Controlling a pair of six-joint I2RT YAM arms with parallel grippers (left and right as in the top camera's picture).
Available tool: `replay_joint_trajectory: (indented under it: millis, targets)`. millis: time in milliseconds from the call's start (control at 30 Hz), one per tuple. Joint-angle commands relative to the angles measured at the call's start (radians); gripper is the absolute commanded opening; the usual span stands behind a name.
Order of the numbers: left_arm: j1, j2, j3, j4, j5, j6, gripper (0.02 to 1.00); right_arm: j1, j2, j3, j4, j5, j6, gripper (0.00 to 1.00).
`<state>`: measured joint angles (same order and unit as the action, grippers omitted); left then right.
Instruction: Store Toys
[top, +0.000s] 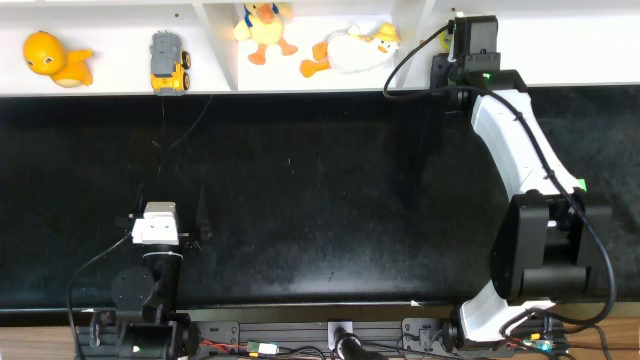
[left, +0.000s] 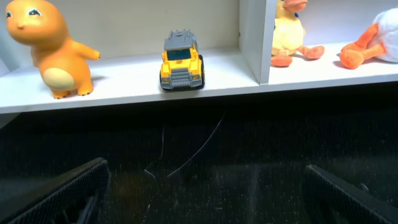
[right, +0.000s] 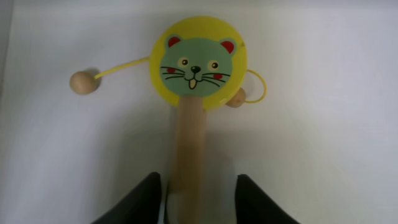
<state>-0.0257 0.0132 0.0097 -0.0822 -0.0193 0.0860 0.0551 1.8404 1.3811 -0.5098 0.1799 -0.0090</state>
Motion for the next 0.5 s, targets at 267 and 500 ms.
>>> replay_joint_trajectory:
  millis: [267,500]
  targets:
    - [0.005,-0.010,-0.002,-0.003,0.007,0.018,0.998,0.021,-0.219,-0.119,-0.008,-0.003,0.009,0.748]
    - [0.005,-0.010,-0.002,-0.003,0.007,0.019,0.998,0.024,-0.560,-0.425,-0.085,-0.004,0.010,0.996]
